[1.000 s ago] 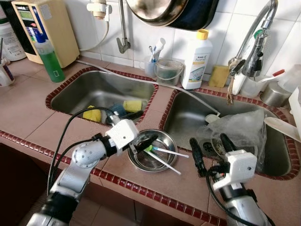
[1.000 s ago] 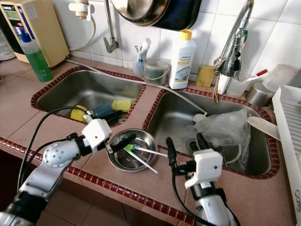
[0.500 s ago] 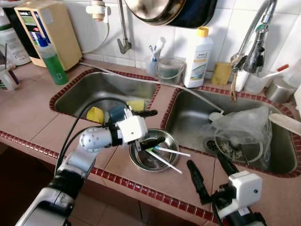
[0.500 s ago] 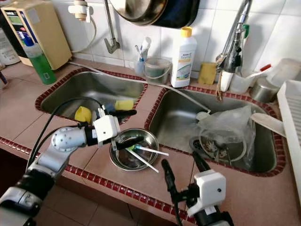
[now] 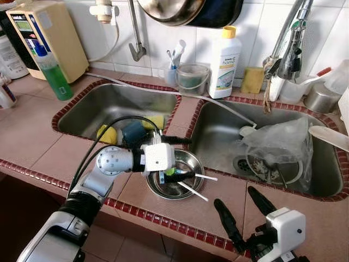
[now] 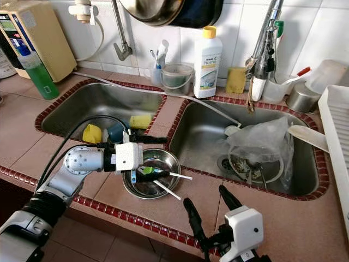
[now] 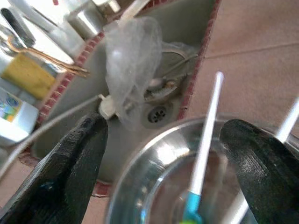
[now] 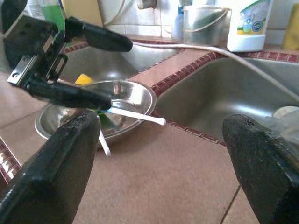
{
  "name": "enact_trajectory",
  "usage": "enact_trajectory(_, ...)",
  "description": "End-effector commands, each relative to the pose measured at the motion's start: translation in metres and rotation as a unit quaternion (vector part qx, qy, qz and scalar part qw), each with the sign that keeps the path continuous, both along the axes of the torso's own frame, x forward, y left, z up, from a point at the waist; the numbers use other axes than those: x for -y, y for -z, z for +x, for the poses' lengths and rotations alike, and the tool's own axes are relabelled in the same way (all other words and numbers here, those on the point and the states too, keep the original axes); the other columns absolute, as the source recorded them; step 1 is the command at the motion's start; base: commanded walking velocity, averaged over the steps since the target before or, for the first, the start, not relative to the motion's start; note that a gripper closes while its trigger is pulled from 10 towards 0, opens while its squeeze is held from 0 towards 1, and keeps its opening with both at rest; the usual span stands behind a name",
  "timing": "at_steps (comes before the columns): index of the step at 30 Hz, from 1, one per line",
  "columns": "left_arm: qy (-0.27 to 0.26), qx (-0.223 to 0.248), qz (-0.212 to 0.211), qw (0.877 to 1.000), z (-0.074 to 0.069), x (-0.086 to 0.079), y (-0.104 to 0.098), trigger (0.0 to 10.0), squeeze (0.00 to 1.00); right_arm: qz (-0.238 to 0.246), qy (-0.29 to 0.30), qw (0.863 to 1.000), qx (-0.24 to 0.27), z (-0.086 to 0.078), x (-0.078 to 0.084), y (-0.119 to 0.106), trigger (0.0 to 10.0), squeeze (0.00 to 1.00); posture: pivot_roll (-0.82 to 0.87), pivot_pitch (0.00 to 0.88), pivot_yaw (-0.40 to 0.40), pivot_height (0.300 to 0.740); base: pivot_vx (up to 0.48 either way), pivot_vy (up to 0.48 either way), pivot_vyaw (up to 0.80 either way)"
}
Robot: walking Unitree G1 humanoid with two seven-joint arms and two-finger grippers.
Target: Kitchen organization
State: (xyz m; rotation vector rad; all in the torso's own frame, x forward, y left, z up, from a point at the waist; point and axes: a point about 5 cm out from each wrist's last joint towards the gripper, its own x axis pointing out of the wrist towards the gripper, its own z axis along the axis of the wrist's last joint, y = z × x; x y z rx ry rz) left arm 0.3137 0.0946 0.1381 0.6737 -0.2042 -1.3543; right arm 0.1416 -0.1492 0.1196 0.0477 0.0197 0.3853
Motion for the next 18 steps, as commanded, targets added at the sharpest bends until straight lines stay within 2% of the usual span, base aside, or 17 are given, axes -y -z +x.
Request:
enact_trajectory(1,0.001,-0.017,0.015,1.0,-0.001,-0.003,0.007,10.0,0.0,0.005,-0.007,1.0,0.006,-0.001,-0.002,-0.006,10.0,0.0,-0.15,0.056,0.095,0.74,0.0,0.0,0.0)
enact_trajectory(4,-0.006,-0.041,0.027,0.999,-0.001,-0.004,0.017,10.0,0.0,0.009,-0.007,1.0,0.008,-0.002,-0.003,-0.008,10.0,0.0,-0.16,0.064,0.101,0.74,0.0,0.0,0.0)
enact_trajectory(8,-0.016,-0.05,0.035,0.998,0.001,-0.003,0.021,10.0,0.0,0.017,-0.006,1.0,0.005,-0.004,-0.005,-0.01,10.0,0.0,-0.17,0.07,0.105,0.74,0.0,0.0,0.0)
enact_trajectory(15,-0.047,-0.068,0.041,0.996,0.012,0.001,0.02,10.0,0.0,0.029,-0.003,1.0,0.0,-0.007,-0.008,-0.012,10.0,0.0,-0.17,0.075,0.114,0.74,0.0,0.0,0.0)
enact_trajectory(18,-0.047,-0.059,0.047,0.996,0.014,0.002,0.018,10.0,0.0,0.032,-0.001,0.999,-0.002,-0.007,-0.008,-0.012,10.0,0.0,-0.18,0.074,0.116,0.74,0.0,0.0,0.0)
